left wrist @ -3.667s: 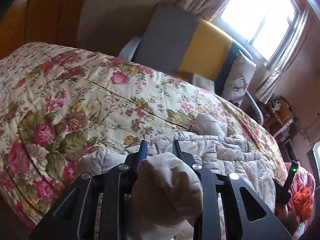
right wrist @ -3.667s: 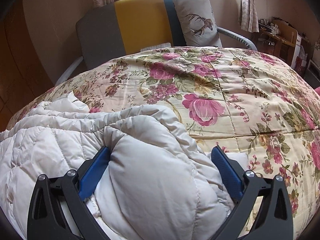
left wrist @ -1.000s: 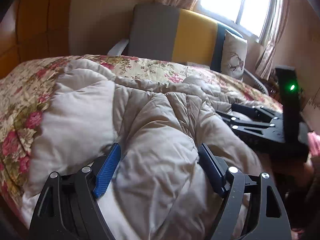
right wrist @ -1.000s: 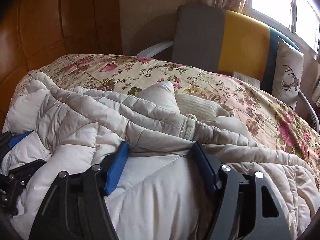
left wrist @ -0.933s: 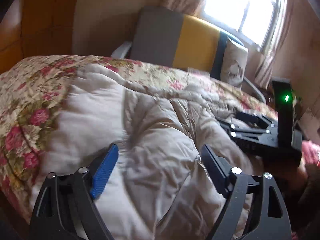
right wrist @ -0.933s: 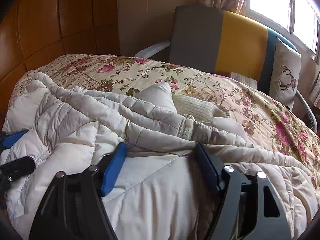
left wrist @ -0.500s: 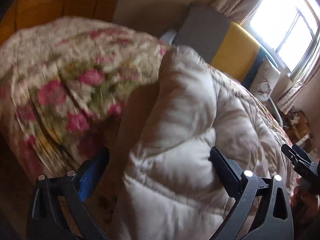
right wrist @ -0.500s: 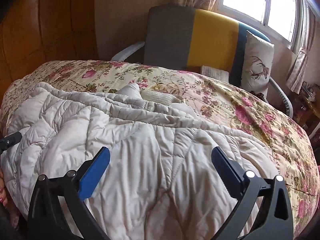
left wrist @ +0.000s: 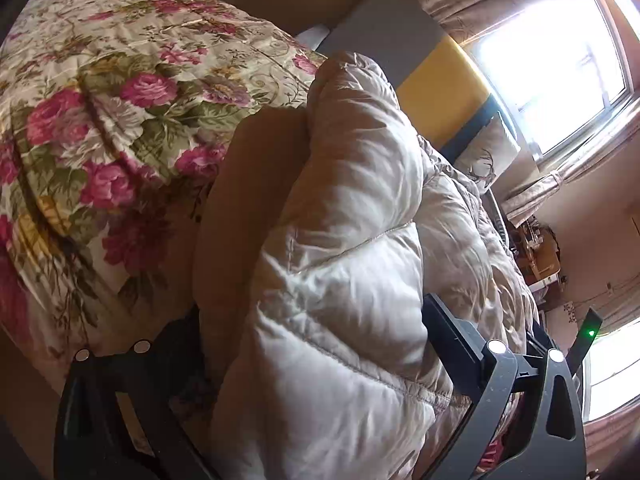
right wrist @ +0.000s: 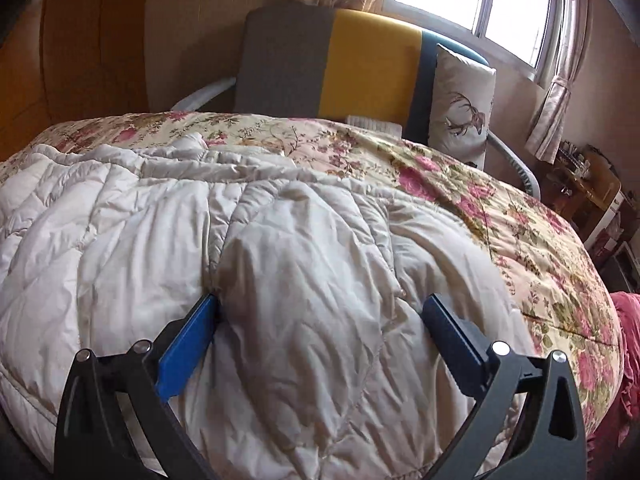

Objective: Fold large clothes

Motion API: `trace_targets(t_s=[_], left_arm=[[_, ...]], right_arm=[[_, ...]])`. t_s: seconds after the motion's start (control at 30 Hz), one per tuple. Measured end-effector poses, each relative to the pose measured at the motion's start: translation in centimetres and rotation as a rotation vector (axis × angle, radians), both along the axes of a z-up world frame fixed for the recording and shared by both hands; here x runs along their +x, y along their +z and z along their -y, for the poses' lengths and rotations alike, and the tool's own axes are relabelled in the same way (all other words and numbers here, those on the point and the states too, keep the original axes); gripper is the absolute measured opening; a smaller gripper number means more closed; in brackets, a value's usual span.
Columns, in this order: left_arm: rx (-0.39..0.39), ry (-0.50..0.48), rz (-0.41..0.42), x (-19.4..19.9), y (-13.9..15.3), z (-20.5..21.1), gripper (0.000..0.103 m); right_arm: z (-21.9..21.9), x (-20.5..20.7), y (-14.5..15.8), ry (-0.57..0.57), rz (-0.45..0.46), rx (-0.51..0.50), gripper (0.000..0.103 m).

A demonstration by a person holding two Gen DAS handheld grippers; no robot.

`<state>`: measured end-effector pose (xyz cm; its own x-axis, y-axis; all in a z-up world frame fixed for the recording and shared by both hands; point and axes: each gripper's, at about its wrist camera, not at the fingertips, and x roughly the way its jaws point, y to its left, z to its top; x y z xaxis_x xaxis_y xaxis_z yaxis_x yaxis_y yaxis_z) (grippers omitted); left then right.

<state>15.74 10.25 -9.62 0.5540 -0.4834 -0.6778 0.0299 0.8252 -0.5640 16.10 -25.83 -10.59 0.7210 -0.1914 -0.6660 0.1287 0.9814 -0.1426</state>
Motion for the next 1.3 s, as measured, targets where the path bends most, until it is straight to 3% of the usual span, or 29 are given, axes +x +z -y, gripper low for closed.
trace_targets(t_s=[0.33,0.5,0.67,0.73,0.8,0.93,1.03,1.1,1.17,1.23,1.3], left_arm=[[0.032,-0.048,-0.041,1.3,-1.0,0.2,0.099],[-0.064,-0.001,-0.058,2.3,-1.1,-1.7,0.099],[-0.001,-0.127,-0.074,2.8,-1.4,-0.5,0.099],[-0.017,-0.144,-0.08,2.6,-1.4,-0.5,0.099],[-0.067,-0.132,-0.084,2.6,-1.5,-0.9,0.092],[-0.309,-0.037,-0.122,2.0,-2.6,-2.4,0.076],[-0.381,-0.017,-0.152,1.6,-2.9,-2.5,0.059],[-0.383,0.003,-0.155,1.1,-2.6,-2.6,0.045],[-0.314,-0.007,-0.107,0.4,-0.8,-2.1,0.036],[-0.215,-0.043,-0.03,-0.3,1.8,-1.1,0.032],[-0.167,-0.078,0.047,-1.2,4.4,-0.2,0.031]], right_arm=[[0.3,-0.3,-1.8,0.016,0.038,0.011,0.101],[0.2,-0.4,-2.0,0.017,0.047,0.025,0.101],[0.2,-0.4,-2.2,0.018,0.066,0.027,0.101],[0.2,-0.5,-2.3,0.019,0.073,0.026,0.101],[0.2,-0.7,-2.4,0.019,0.079,0.028,0.101],[0.3,-0.7,-2.4,0.018,0.082,0.03,0.101],[0.2,-0.8,-2.5,0.017,0.08,0.031,0.101],[0.2,-0.7,-2.5,0.017,0.077,0.03,0.101],[0.2,-0.7,-2.4,0.016,0.071,0.03,0.101],[0.2,-0.4,-2.2,0.016,0.048,0.027,0.101],[0.0,0.0,-1.2,0.018,-0.009,0.022,0.101]])
